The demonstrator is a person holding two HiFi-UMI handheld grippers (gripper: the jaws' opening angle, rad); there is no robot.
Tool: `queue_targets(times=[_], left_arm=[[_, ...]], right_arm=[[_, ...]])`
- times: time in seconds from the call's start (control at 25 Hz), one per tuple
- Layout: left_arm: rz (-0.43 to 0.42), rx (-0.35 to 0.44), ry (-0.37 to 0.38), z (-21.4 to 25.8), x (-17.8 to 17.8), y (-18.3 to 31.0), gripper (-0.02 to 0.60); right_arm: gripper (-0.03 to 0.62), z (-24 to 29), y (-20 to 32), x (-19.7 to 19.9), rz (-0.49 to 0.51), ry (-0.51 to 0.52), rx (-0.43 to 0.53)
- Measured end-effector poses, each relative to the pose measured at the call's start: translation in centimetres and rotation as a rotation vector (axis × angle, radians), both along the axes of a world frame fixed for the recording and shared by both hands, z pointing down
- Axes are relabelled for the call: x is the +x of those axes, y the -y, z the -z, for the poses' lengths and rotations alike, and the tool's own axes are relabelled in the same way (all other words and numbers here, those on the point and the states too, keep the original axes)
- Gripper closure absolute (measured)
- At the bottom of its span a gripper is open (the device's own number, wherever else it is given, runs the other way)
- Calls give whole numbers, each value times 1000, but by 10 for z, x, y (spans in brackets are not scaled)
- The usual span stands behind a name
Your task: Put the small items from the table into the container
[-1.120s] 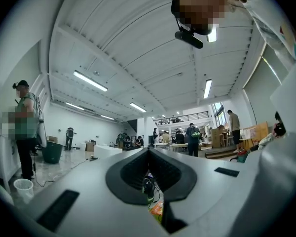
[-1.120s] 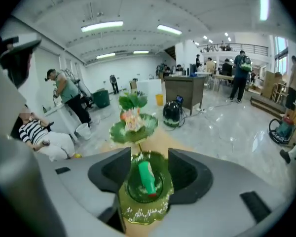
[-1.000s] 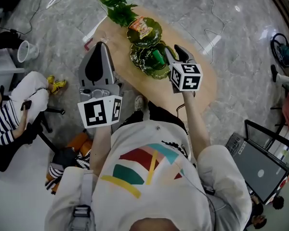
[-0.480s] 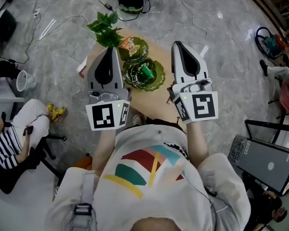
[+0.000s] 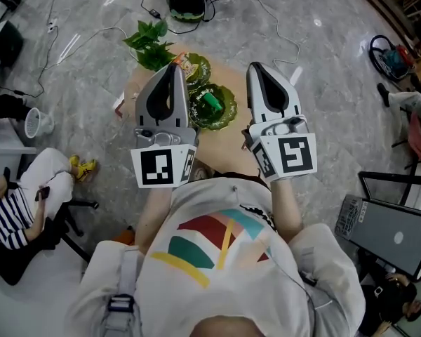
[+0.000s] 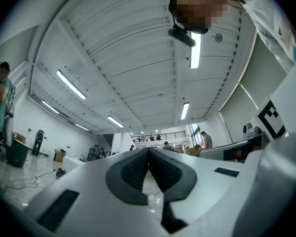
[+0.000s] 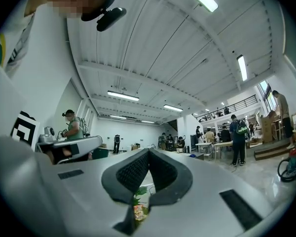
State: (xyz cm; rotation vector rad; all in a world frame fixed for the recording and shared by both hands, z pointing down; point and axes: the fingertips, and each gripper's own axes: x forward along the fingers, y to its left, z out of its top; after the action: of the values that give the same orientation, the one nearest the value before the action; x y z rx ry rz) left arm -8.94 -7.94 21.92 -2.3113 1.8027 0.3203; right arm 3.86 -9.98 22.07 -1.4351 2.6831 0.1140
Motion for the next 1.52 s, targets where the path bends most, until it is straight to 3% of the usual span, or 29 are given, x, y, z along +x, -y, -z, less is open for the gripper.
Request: queue_targets(times=[0.44, 0.6, 0.64, 0.68, 0.72, 0.84, 0.96, 1.12, 1.28, 1.52], left_arm=[[27, -6, 12, -4, -6, 8, 574], [33, -32, 14, -13, -10, 14, 574], [34, -42, 13, -18, -12, 16, 574], [33, -52, 10, -22, -13, 20, 574], [30, -66, 5, -28, -15, 24, 574], [17, -132, 7, -55, -14, 41, 574], [12, -186, 25, -91, -6, 55, 574], [-8, -224, 38, -149, 4, 74, 574], [16, -231, 13, -199, 5, 87, 574], [4, -243, -20, -244, 14, 101, 574]], right_arm=[[580, -6, 10, -2, 11, 8, -13], [568, -23, 24, 19, 7, 166, -79], [502, -36, 32, 32, -24, 203, -120], [378, -55, 40, 45, -72, 215, -171], [347, -79, 47, 60, -128, 204, -230], [347, -178, 56, 104, -285, 121, -447], [347, -309, 44, 140, -386, 40, -700], [349, -481, 3, 160, -496, -16, -1003], [349, -579, -20, 155, -566, -103, -1106], [350, -645, -34, 145, -616, -203, -1196]])
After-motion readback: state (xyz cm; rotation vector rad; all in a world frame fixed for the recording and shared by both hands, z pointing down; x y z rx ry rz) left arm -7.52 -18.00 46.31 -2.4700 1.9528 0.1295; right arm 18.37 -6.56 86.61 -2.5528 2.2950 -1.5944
